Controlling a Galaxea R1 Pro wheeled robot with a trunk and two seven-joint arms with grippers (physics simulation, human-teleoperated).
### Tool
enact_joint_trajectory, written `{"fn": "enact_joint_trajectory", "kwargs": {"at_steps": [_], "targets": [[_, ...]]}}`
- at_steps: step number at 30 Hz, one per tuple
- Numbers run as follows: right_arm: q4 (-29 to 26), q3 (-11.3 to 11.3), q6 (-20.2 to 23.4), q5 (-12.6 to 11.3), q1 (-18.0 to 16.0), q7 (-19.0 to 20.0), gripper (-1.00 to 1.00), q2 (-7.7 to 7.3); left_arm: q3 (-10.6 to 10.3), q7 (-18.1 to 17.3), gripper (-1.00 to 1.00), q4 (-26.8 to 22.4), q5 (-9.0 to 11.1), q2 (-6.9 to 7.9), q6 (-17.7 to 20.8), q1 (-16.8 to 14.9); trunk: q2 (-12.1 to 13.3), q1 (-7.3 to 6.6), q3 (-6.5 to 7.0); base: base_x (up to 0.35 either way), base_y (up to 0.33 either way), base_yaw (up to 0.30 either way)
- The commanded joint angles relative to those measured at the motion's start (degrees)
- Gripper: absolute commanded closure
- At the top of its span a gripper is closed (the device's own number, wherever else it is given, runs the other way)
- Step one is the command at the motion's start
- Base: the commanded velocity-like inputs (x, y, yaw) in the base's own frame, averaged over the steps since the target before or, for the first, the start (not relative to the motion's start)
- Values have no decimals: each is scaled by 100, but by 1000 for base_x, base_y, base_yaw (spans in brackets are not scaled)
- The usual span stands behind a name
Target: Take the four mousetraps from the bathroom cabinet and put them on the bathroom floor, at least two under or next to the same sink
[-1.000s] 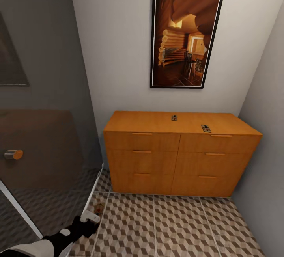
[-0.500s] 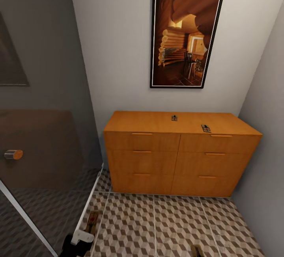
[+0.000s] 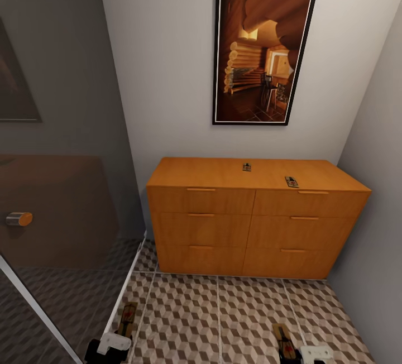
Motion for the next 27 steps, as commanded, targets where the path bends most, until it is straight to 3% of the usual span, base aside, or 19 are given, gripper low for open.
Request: {"fn": "enact_joint_trajectory", "kwargs": {"at_steps": [1, 4, 9, 15, 27], "targets": [[3, 16, -20, -27, -11, -19, 100, -6, -46, 53, 100, 20, 5, -13, -40, -5, -3, 0, -6, 0, 0, 0], [2, 16, -22, -27, -21, -19, 100, -21, -46, 76, 100, 20, 1, -31, -49, 32, -3, 0, -6, 0, 0, 0], [7, 16, 73, -39, -169, -19, 100, -177, -46, 86, 100, 20, -2, -45, -54, 116, -3, 0, -6, 0, 0, 0], [21, 16, 283, -56, -334, -4, 100, -208, -46, 235, 100, 20, -2, -109, -106, 188, -3, 0, -6, 0, 0, 0], [566, 8, -592, -54, -350, -17, 100, -188, -46, 381, 100, 20, 2, -120, -114, 199, -3, 0, -6, 0, 0, 0]]}}
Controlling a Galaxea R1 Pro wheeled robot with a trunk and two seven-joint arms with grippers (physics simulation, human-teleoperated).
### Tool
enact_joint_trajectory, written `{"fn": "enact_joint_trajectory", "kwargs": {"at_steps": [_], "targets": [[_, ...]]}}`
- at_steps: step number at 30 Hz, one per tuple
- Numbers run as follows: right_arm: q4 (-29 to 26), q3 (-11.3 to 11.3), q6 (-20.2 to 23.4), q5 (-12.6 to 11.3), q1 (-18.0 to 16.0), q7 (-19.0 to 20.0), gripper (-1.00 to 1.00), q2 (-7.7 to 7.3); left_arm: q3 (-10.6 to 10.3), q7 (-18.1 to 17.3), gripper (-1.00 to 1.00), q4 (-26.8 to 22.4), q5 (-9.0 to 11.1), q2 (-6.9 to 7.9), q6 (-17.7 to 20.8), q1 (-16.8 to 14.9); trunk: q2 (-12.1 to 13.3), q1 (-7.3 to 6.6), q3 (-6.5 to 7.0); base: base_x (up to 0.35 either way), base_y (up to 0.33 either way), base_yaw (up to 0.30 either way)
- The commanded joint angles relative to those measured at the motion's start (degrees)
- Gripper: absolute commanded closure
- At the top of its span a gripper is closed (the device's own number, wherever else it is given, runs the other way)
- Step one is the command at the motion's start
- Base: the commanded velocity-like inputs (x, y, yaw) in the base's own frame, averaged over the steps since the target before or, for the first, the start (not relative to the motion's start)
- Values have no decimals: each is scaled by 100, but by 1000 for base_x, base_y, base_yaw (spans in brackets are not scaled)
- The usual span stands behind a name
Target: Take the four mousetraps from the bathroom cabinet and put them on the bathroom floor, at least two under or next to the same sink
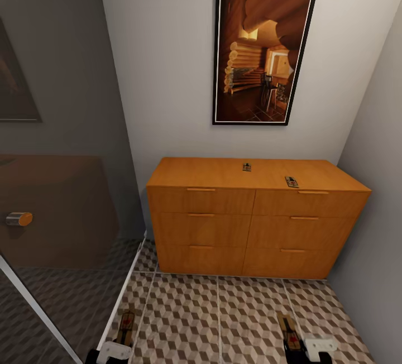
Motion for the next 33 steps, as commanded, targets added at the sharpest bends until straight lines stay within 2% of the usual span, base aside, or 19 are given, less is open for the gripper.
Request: {"fn": "enact_joint_trajectory", "kwargs": {"at_steps": [1, 26, 33], "targets": [[16, 13, -33, -29, -3, -13, 100, -3, -49, 49, 100, 20, 3, -3, -31, -7, -3, 0, -6, 0, 0, 0], [37, 25, -253, -28, -3, -23, 100, -2, -45, 54, 100, 20, 5, -3, -31, 1, -3, 0, -6, 0, 0, 0], [31, 24, -251, -28, -3, -33, 100, -2, -45, 54, 100, 20, 5, -3, -23, 1, -3, 0, -6, -220, 0, 0]]}}
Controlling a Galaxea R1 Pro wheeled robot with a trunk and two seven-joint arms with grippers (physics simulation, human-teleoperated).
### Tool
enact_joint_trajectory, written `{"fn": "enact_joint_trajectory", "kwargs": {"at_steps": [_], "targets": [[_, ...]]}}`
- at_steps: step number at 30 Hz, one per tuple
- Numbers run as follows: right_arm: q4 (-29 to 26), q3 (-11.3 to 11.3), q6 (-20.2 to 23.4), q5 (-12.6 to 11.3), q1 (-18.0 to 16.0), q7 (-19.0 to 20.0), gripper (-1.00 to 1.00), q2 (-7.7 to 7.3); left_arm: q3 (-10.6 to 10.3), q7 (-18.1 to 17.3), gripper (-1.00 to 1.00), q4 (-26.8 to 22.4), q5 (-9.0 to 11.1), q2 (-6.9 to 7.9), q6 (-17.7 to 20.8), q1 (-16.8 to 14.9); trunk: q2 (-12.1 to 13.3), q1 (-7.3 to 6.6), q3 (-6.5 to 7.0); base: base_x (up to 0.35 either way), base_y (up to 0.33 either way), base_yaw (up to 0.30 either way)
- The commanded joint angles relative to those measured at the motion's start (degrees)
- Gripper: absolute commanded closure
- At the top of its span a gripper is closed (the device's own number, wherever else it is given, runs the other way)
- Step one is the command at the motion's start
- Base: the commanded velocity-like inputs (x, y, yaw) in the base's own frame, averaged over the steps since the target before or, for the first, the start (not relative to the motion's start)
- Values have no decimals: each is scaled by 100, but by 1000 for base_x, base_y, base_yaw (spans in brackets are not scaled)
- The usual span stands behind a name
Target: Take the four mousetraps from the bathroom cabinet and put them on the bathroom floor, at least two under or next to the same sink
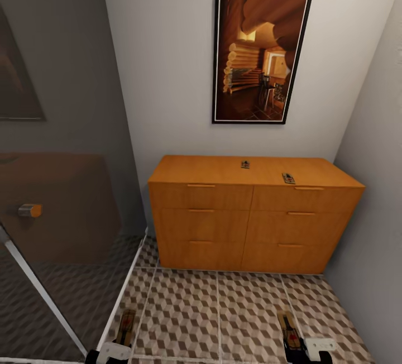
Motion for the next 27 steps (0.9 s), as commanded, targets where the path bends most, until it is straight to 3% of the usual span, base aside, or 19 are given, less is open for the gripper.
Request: {"fn": "enact_joint_trajectory", "kwargs": {"at_steps": [1, 10, 19, 27], "targets": [[2, 16, -19, -29, -3, -16, 100, -3, -50, 48, 100, 20, 2, -3, -30, -8, -4, -3, -6, -316, 0, 0], [0, 15, -19, -29, -3, -16, 100, -3, -52, 48, 100, 20, 2, -10, -34, -8, -4, -3, -6, -288, 0, 0], [0, 7, -19, -33, -3, -11, 100, -3, -52, 48, 100, 20, 2, -11, -45, -8, -4, -3, -6, -32, 0, 34], [0, 7, -19, -34, -3, -16, 100, -3, -53, 48, 100, 20, 2, -12, -40, -8, -4, -3, -6, -1, 0, 250]]}}
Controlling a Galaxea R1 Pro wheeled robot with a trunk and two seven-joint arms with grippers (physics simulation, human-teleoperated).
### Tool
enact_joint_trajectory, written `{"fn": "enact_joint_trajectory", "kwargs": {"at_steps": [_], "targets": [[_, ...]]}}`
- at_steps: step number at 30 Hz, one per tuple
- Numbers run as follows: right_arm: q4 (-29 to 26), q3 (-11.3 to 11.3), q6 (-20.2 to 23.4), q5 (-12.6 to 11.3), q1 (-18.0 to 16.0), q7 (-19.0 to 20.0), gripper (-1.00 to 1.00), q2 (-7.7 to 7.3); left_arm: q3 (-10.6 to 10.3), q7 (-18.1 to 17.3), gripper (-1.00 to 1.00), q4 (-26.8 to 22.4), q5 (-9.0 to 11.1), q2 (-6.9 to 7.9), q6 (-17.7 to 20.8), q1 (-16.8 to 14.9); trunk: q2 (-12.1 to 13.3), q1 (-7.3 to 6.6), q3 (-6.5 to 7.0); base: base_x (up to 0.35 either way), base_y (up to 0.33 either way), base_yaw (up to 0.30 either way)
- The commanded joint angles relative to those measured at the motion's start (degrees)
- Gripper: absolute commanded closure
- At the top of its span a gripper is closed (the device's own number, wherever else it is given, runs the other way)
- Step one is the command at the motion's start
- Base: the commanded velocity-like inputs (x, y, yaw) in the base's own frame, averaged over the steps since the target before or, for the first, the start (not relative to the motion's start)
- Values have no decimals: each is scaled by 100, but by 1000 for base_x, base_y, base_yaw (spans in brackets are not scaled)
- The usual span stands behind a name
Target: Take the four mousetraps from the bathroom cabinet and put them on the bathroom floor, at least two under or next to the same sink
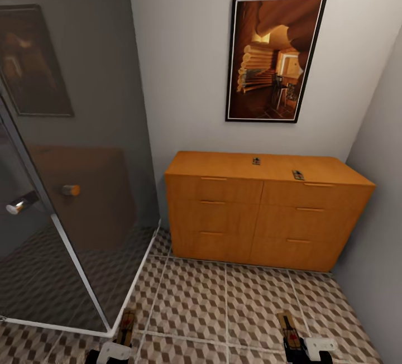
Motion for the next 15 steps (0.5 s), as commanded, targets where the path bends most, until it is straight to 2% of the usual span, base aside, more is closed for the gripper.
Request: {"fn": "enact_joint_trajectory", "kwargs": {"at_steps": [1, 8, 15], "targets": [[1, 15, -18, -27, -2, -15, 100, -4, -48, 47, 100, 22, 3, -4, -30, -10, -3, 0, -6, 0, 0, 278], [1, 15, -18, -32, -2, -16, 100, -4, -48, 47, 100, 22, 3, -7, -29, -10, -3, 0, -6, -36, 0, 278], [1, 15, -18, -33, -2, -16, 100, -4, -46, 47, 100, 22, 3, -35, -30, -10, -3, 0, -6, -274, -41, 268]]}}
